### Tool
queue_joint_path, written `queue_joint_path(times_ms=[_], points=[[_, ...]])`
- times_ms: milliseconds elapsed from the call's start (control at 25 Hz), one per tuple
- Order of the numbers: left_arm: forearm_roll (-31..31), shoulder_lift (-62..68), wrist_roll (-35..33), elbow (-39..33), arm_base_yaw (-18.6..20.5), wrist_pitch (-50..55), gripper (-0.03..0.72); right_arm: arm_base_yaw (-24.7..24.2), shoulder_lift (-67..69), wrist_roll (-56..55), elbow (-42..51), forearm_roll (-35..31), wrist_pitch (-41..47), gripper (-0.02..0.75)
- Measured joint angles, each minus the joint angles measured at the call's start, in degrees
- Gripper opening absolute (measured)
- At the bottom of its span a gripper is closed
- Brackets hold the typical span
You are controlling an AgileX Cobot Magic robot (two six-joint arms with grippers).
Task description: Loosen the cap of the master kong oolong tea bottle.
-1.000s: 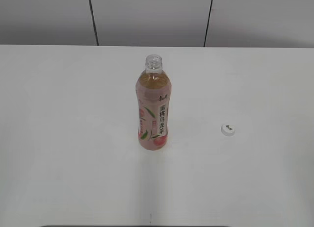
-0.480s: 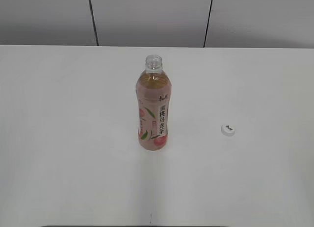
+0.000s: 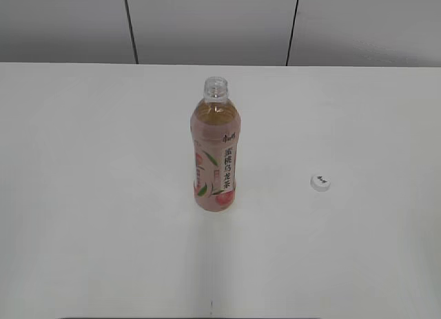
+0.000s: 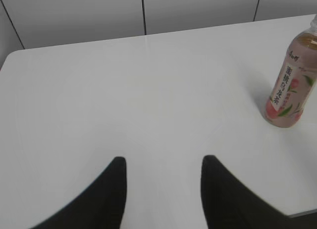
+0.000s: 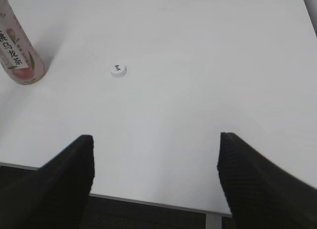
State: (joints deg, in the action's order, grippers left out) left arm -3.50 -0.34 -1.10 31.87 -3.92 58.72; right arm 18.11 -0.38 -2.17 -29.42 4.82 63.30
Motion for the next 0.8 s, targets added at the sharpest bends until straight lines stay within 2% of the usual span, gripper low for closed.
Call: queue_joint_path(times_ms=[80, 160, 320, 440, 520, 800], points=[[0.00, 0.00, 0.00, 0.00, 0.00, -0.02, 0.307, -0.14, 0.00, 0.06, 0.00, 0.00, -0.07, 0.587], [0.00, 0.00, 0.00, 0.00, 0.00, -0.02, 0.306, -2.27, 0.00, 0.06, 0.00, -0.06, -0.08, 0.587], [-0.02, 0.00, 0.00, 0.00, 0.00, -0.02, 0.302, -13.74, 0.00, 0.06, 0.00, -0.12, -0.20, 0.587], [-0.02, 0.00, 0.00, 0.00, 0.00, -0.02, 0.296, -20.52, 0.00, 0.11, 0.00, -0.12, -0.22, 0.587], [-0.02, 0.00, 0.00, 0.00, 0.00, -0.02, 0.295, -21.93, 0.00, 0.11, 0.00, -0.17, -0.32, 0.587], [-0.02, 0.00, 0.00, 0.00, 2.39, -0.02, 0.267, -22.01, 0.00, 0.11, 0.00, -0.17, -0.34, 0.587]])
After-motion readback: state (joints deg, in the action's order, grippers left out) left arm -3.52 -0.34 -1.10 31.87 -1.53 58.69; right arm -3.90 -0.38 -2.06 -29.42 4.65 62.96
